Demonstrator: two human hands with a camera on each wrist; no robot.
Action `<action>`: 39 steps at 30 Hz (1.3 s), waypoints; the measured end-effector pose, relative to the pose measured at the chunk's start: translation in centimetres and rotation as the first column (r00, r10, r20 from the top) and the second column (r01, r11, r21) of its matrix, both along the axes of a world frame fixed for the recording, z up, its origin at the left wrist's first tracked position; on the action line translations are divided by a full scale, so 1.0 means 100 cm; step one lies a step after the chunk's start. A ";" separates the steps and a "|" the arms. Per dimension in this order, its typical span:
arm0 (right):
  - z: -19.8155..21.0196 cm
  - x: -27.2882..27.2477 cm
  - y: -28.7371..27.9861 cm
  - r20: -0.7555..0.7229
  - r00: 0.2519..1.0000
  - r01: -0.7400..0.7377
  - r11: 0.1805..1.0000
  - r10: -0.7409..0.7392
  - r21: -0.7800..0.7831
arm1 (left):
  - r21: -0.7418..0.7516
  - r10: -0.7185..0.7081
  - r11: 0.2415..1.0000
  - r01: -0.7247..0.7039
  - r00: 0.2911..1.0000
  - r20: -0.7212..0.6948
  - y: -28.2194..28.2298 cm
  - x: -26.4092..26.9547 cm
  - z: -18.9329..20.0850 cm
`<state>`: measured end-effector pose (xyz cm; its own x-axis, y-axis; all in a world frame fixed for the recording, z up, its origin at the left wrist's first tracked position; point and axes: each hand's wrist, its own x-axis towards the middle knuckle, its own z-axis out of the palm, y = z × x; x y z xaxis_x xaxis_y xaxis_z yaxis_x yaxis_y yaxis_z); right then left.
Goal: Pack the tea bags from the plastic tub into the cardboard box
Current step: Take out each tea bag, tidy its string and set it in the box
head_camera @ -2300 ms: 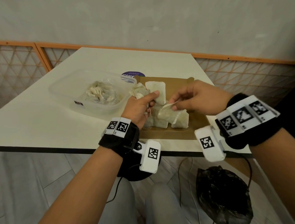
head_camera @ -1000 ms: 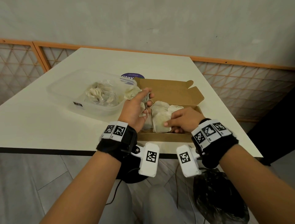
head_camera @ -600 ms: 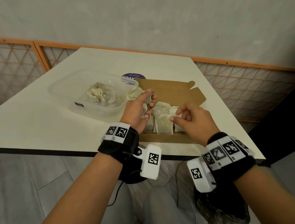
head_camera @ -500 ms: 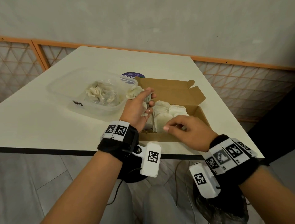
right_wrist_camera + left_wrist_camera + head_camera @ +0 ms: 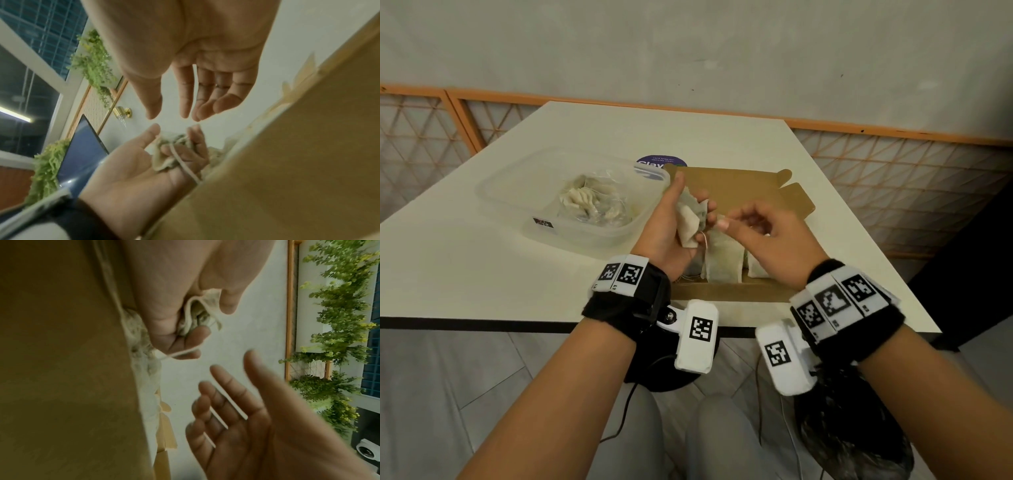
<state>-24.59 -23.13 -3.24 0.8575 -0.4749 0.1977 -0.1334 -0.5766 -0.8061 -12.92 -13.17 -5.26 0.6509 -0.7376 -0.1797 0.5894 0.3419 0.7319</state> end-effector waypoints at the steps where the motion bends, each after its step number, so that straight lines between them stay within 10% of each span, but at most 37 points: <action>1: 0.003 0.005 0.004 -0.005 1.000 -0.016 0.999 0.016 0.040 | 0.001 -0.008 1.000 0.008 1.000 -0.028 -0.001 -0.001 0.001; 12: 0.002 0.029 -0.011 0.073 0.997 -0.020 0.903 -0.012 0.430 | -0.066 -0.031 0.997 0.027 0.998 -0.062 -0.001 -0.002 -0.001; 27: 0.029 0.022 -0.038 -0.063 0.996 -0.057 0.978 0.070 0.198 | 0.170 -0.112 0.984 0.054 0.929 0.352 -0.001 -0.012 -0.004; 39: 0.012 -0.007 -0.053 -0.291 0.949 -0.090 0.988 0.124 0.126 | -0.110 -0.005 0.994 0.011 0.999 0.054 0.002 -0.001 -0.006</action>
<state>-25.29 -28.45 -2.06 0.9164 -0.3812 -0.1218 -0.3187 -0.5110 -0.7983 -13.01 -12.94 -5.90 0.6512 -0.7564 -0.0620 0.5538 0.4178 0.7203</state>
